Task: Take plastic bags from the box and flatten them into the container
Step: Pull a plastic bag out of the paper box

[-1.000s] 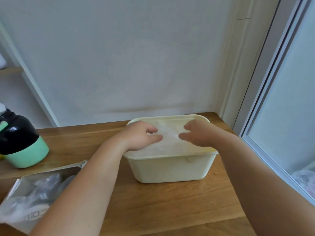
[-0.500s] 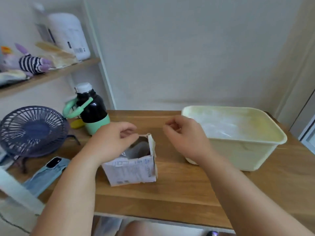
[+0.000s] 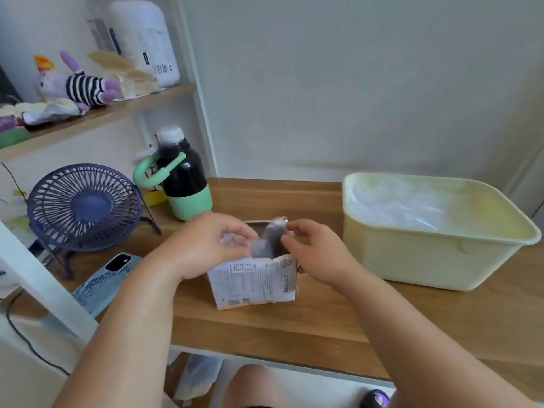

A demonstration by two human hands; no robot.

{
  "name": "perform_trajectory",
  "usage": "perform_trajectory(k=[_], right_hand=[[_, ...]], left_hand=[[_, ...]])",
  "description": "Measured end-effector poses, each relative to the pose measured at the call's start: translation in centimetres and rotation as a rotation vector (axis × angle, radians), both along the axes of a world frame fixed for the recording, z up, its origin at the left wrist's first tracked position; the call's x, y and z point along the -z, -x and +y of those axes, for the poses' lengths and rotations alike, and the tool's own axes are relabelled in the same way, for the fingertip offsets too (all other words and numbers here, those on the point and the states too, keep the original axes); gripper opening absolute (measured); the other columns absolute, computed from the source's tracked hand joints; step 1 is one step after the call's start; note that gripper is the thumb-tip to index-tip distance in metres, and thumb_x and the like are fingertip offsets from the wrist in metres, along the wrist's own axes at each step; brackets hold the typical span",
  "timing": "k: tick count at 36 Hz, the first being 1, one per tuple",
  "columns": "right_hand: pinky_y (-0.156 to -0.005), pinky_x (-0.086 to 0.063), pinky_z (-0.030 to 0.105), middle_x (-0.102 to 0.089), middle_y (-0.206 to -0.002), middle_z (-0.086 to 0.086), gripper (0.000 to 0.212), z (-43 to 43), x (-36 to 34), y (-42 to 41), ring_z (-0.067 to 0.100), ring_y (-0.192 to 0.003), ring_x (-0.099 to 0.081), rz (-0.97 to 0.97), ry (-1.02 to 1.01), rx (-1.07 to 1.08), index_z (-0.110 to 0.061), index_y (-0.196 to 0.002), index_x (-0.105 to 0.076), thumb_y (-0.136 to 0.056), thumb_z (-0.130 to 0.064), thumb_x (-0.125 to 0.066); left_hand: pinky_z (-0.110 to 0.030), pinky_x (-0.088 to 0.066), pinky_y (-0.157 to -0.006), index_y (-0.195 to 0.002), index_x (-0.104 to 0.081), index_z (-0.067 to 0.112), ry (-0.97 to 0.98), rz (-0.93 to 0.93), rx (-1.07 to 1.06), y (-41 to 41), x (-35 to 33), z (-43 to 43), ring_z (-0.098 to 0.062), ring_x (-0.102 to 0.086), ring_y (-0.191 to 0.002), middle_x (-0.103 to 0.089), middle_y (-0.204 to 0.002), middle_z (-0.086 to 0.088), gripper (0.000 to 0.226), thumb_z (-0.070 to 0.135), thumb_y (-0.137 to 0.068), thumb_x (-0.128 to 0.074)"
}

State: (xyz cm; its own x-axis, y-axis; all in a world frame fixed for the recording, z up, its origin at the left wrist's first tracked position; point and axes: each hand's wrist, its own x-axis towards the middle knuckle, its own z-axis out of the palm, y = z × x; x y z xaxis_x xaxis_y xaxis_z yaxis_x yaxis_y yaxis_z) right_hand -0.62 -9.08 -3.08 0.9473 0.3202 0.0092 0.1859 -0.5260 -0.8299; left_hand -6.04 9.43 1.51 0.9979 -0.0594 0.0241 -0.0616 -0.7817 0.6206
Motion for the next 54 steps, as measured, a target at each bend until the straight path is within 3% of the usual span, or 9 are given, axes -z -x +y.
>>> perform_trajectory(k=[5, 11, 18, 27, 30, 34, 39, 47, 54], right_hand=[[-0.091, -0.052, 0.038, -0.061, -0.117, -0.010, 0.041, -0.2, -1.3, 0.7, 0.013, -0.103, -0.061, -0.068, -0.227, 0.106, -0.023, -0.127, -0.055, -0.092, -0.044, -0.053], [-0.070, -0.055, 0.022, -0.060, -0.119, -0.010, 0.071, -1.3, -3.9, 1.5, 0.006, -0.093, -0.064, 0.107, -0.431, -0.073, -0.034, -0.141, -0.030, -0.082, -0.057, -0.060], [-0.050, -0.040, 0.024, -0.056, -0.063, -0.003, 0.012, -3.6, -4.5, 0.8, 0.010, -0.053, -0.050, 0.041, -0.548, 0.139, -0.016, -0.090, -0.067, -0.091, -0.022, -0.056], [-0.067, -0.048, 0.032, -0.062, -0.079, 0.002, 0.020, -7.7, -6.4, 0.0, 0.020, -0.074, -0.059, 0.151, -0.788, 0.187, -0.010, -0.089, -0.064, -0.094, -0.028, -0.055], [-0.061, -0.048, 0.031, -0.058, -0.065, -0.002, 0.023, -8.2, -6.7, 0.0, 0.019, -0.062, -0.053, 0.206, -0.888, 0.192, -0.010, -0.085, -0.061, -0.094, -0.030, -0.054], [-0.068, -0.046, 0.037, -0.059, -0.068, 0.001, 0.037, -8.7, -7.4, 0.0, 0.019, -0.057, -0.053, 0.319, -1.032, 0.108, -0.014, -0.081, -0.065, -0.088, -0.049, -0.054], [-0.053, -0.049, 0.029, -0.055, -0.077, 0.005, 0.006, -8.7, -6.8, -0.2, 0.016, -0.057, -0.053, 0.242, -0.916, 0.176, -0.014, -0.086, -0.055, -0.091, -0.010, -0.057], [-0.055, -0.045, 0.030, -0.056, -0.072, 0.006, 0.022, -9.4, -6.3, -0.7, 0.018, -0.055, -0.047, 0.333, -0.891, 0.253, -0.015, -0.102, -0.061, -0.089, -0.033, -0.060], [-0.108, -0.034, 0.048, -0.056, -0.135, -0.003, 0.098, -9.6, -6.1, -0.5, 0.018, -0.128, -0.049, 0.114, -0.727, -0.152, -0.027, -0.133, -0.050, -0.053, -0.082, -0.067]], left_hand=[[-0.035, -0.052, -0.091, -0.103, -0.069, 0.038, 0.527, -0.332, -0.240, -0.3, 0.2, -0.6, -0.007, -0.065, -0.101, -0.071, -0.101, 0.018, 0.020, 0.023, -0.090, -0.065], [-0.026, -0.057, -0.071, -0.100, -0.067, 0.013, 1.145, -0.249, -0.135, -0.2, -0.5, -3.5, -0.017, -0.070, -0.094, -0.073, -0.098, -0.003, 0.015, 0.015, -0.089, -0.057], [-0.027, -0.058, -0.073, -0.090, -0.068, 0.014, 1.170, -0.238, -0.195, -1.0, -0.6, -5.7, -0.016, -0.070, -0.089, -0.072, -0.093, -0.002, 0.014, 0.010, -0.093, -0.055], [-0.031, -0.050, -0.089, -0.094, -0.070, 0.006, 0.807, -0.337, -0.233, -2.3, -0.6, -7.4, -0.017, -0.066, -0.091, -0.070, -0.092, -0.008, 0.031, 0.033, -0.096, -0.057], [-0.020, -0.044, -0.080, -0.085, -0.071, 0.024, 0.821, -0.395, -0.263, -2.3, -1.2, -8.4, 0.008, -0.063, -0.081, -0.071, -0.081, 0.018, 0.020, 0.030, -0.097, -0.056], [-0.024, -0.045, -0.084, -0.084, -0.072, 0.034, 0.859, -0.468, -0.255, -2.6, -1.6, -8.9, 0.003, -0.062, -0.085, -0.071, -0.085, 0.017, 0.021, 0.030, -0.096, -0.056], [-0.026, -0.043, -0.097, -0.092, -0.068, 0.045, 0.676, -0.654, -0.214, -2.7, -1.5, -9.0, 0.012, -0.055, -0.106, -0.066, -0.103, 0.025, 0.020, 0.031, -0.096, -0.054], [-0.025, -0.048, -0.072, -0.085, -0.062, 0.024, 0.851, -0.714, -0.311, -3.3, -1.6, -9.0, 0.001, -0.060, -0.066, -0.065, -0.067, 0.016, 0.023, 0.019, -0.102, -0.046], [-0.021, -0.046, -0.046, -0.086, -0.060, 0.018, 1.295, -0.429, -0.339, -3.8, -2.4, -9.7, -0.004, -0.057, -0.049, -0.064, -0.061, 0.009, 0.022, 0.020, -0.102, -0.045]])
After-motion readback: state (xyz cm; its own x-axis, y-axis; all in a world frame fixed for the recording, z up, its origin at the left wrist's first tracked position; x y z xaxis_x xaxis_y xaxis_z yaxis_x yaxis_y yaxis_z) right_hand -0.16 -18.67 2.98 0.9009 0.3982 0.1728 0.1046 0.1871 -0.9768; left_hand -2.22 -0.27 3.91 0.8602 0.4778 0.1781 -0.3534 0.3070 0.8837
